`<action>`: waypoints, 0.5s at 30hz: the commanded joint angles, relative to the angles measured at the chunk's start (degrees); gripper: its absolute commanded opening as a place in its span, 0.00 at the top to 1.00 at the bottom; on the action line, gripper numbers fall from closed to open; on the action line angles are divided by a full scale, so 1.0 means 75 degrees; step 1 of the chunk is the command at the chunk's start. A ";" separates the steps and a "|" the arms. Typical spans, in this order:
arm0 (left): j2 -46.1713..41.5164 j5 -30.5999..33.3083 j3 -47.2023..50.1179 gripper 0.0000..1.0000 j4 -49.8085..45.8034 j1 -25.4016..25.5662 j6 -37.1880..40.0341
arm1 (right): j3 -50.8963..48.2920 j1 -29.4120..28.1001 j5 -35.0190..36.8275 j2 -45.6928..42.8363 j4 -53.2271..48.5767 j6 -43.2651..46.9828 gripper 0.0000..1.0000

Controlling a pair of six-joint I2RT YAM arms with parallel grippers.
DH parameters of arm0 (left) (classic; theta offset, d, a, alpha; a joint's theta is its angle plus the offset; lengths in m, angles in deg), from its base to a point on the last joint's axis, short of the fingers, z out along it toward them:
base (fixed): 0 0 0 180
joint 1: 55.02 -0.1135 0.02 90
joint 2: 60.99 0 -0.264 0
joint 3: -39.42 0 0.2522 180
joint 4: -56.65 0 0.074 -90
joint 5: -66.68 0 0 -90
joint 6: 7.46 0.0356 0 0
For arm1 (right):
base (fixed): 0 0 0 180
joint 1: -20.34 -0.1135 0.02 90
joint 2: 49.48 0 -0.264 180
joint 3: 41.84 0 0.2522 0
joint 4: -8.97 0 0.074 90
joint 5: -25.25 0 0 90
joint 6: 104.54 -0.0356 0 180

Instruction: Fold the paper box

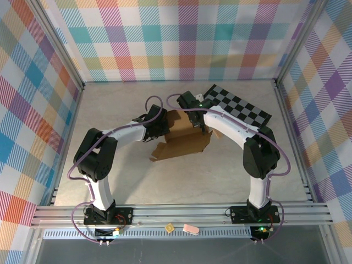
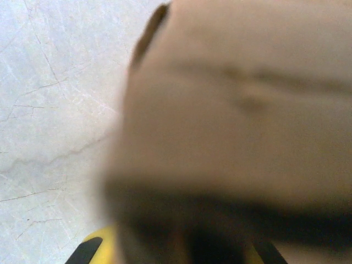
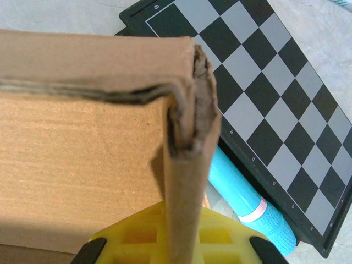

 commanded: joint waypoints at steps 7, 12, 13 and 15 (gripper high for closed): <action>0.0496 0.0439 -0.0001 1.00 -0.1344 -0.0086 0.0032 | 0.0183 -0.0160 -0.0161 -0.0147 -0.0442 -0.0122 1.00; 0.0540 0.0440 0.0061 1.00 -0.1340 -0.0086 0.0036 | 0.0260 -0.0178 -0.0175 -0.0082 -0.0530 -0.0146 1.00; 0.0504 0.0434 0.0091 1.00 -0.1303 -0.0081 0.0033 | 0.0278 -0.0190 -0.0169 -0.0067 -0.0555 -0.0142 1.00; 0.0363 0.0439 0.0133 0.90 -0.1251 -0.0075 0.0031 | 0.0302 -0.0203 -0.0157 -0.0048 -0.0591 -0.0145 1.00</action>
